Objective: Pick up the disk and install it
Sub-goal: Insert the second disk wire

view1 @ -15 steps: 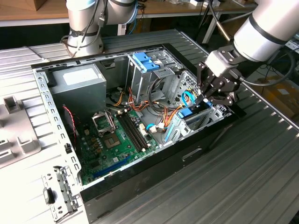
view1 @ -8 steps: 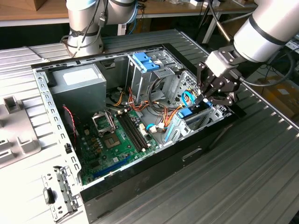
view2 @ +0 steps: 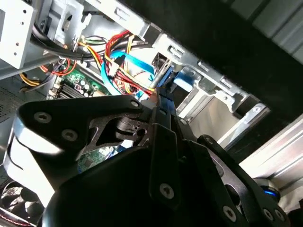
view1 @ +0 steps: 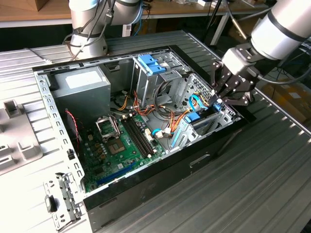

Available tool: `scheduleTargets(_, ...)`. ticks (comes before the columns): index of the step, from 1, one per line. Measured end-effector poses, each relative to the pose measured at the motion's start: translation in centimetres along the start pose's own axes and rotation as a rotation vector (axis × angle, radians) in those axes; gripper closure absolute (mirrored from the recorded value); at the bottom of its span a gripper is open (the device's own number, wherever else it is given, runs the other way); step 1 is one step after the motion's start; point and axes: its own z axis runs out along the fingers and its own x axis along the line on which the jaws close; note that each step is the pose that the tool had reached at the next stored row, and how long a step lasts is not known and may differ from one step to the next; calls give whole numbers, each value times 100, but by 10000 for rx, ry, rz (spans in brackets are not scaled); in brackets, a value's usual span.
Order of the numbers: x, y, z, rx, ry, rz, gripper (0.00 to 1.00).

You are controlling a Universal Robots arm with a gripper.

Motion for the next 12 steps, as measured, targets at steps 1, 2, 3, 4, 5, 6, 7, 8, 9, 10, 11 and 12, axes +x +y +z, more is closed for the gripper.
scheduleTargets(1, -2, -15, -15, -1, -1, 0, 89)
scheduleTargets(2, -4, -30, -32, -2, -4, 1, 89)
scheduleTargets(3, -7, -46, -48, -3, -4, 1, 89)
scheduleTargets(4, -9, -59, -63, -6, -3, 0, 89)
scheduleTargets(5, -11, -71, -75, -9, -5, 1, 89)
scheduleTargets(6, -12, -72, -76, -9, -10, 1, 89)
scheduleTargets(7, -12, -72, -76, -9, -12, 2, 89)
scheduleTargets(8, -12, -72, -75, -9, -13, 2, 89)
scheduleTargets(9, -11, -72, -76, -9, -13, 1, 89)
scheduleTargets(10, -11, -72, -76, -10, -14, 1, 89)
scheduleTargets(11, -12, -72, -76, -10, -15, 1, 89)
scheduleTargets(12, -12, -72, -76, -10, -16, 1, 89)
